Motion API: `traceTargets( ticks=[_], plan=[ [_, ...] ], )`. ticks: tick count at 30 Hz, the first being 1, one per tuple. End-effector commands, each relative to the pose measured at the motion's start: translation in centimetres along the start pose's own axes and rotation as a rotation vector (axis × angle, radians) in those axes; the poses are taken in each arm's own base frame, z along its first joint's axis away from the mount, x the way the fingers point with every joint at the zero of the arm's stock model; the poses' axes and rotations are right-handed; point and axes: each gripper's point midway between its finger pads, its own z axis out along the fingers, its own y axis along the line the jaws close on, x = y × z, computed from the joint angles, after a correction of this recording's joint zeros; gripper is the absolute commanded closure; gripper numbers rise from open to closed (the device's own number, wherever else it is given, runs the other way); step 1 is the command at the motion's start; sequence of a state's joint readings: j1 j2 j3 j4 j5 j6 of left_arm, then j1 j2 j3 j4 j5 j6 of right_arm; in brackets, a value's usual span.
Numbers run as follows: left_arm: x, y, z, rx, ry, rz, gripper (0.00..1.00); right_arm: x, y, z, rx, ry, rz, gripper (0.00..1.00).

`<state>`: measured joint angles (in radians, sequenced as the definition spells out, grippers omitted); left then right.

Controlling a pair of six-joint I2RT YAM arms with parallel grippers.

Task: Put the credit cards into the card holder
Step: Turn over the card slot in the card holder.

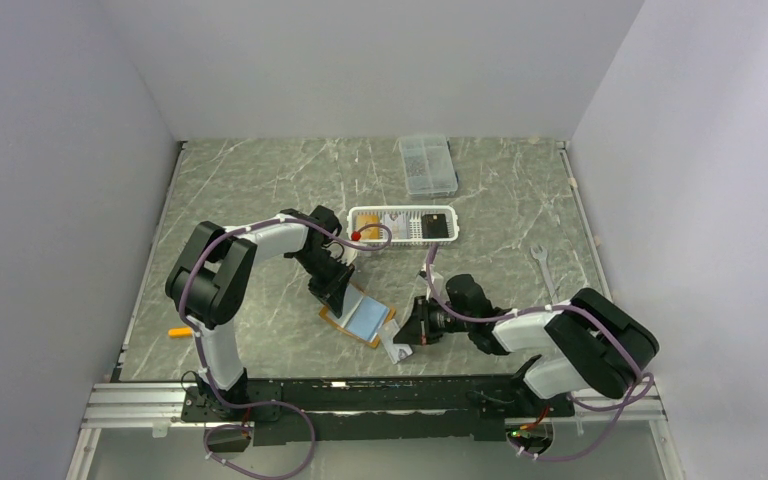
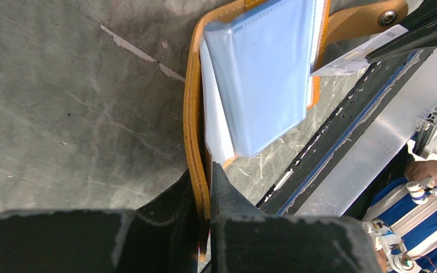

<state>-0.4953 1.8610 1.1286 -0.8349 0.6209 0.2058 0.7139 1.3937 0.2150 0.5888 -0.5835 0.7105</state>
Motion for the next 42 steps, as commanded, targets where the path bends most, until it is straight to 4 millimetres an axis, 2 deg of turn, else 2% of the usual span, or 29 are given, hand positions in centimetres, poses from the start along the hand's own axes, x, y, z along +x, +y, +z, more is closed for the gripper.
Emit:
traceTargets(
  ticks=[1,10,32,42],
  plan=[
    [-0.8,-0.5,-0.6,-0.002,-0.016,0.047,0.95,-2.1,1.6,0.4,-0.067,-0.055,-0.061,1.00],
    [-0.8,-0.5,-0.6,0.000,-0.016,0.047,0.95,-2.4,2.0,0.1,-0.075,-0.069,-0.081,1.00],
    [-0.8,-0.7,-0.7,0.006,-0.020,0.053,0.97,-1.6,0.7,0.8,-0.057,-0.039,-0.044,1.00],
    [-0.8,-0.8,-0.8,0.011,-0.019,0.051,0.98,-2.4,1.0,1.4,-0.074,-0.056,-0.040,1.00]
  ],
)
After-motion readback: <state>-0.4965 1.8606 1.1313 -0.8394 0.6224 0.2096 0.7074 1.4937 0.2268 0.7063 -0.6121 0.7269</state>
